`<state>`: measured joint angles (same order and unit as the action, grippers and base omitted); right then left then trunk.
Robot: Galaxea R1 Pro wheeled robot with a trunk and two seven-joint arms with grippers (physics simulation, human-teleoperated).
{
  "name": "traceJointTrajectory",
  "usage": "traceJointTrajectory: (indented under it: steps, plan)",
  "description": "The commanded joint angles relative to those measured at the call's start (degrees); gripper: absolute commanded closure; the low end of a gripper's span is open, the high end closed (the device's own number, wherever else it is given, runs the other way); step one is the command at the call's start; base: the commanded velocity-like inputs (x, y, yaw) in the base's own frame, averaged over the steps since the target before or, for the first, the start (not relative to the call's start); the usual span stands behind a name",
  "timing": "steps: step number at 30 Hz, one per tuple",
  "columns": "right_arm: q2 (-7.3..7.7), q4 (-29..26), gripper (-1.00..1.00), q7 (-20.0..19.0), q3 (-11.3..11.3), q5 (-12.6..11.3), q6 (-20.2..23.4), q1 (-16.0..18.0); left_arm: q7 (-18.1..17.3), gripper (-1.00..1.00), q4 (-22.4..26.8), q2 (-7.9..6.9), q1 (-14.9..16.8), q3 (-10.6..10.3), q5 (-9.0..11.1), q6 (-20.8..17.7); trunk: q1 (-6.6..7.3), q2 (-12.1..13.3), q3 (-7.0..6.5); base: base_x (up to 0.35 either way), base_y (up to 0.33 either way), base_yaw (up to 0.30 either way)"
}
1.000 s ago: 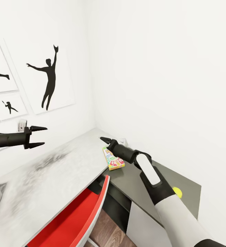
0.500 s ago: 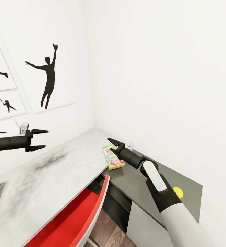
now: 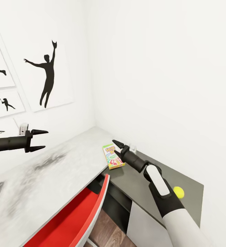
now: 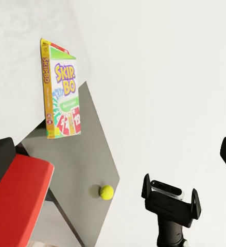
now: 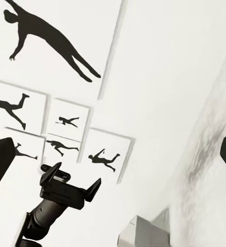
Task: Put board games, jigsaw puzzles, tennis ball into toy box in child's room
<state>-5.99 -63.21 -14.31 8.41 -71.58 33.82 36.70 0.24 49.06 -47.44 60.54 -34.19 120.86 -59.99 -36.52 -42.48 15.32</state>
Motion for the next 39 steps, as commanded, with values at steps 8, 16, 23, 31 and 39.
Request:
traceJointTrajectory:
  steps: [8, 16, 23, 31, 39]
  plan:
    - [-0.01, 0.0, -1.00, -0.1, -1.9, -0.3, 0.4, -1.0, 0.0, -1.00, 0.0, 0.07, 0.0, -0.3, 0.4, 0.0, -1.78, -3.3, 1.53, 0.000, 0.000, 0.000]
    - [0.00, 0.1, -1.00, 0.1, -2.9, -0.3, 0.7, -1.7, 0.0, -1.00, 0.0, -0.16, -0.1, -0.3, 0.4, 0.0, -3.54, -6.5, 2.96, 0.000, 0.000, 0.000]
    - [0.01, 0.1, -1.00, 0.3, -3.6, -0.3, 0.8, -2.6, 0.0, -1.00, 0.0, -0.28, -0.1, -0.3, 0.3, 0.0, -5.07, -9.3, 4.22, 0.000, 0.000, 0.000]
    - [0.01, 0.0, -1.00, 0.6, -5.0, 0.0, 0.9, -2.7, 0.0, -1.00, -0.2, -0.43, -0.1, -0.4, 0.2, 0.0, -6.83, -12.5, 5.66, 0.000, 0.000, 0.000]
    - [0.12, 0.1, -1.00, 0.7, -5.4, 0.0, 0.9, -2.8, 0.0, -1.00, -0.3, -0.39, -0.1, -0.4, 0.2, 0.0, -8.59, -15.7, 7.09, 0.000, 0.000, 0.000]
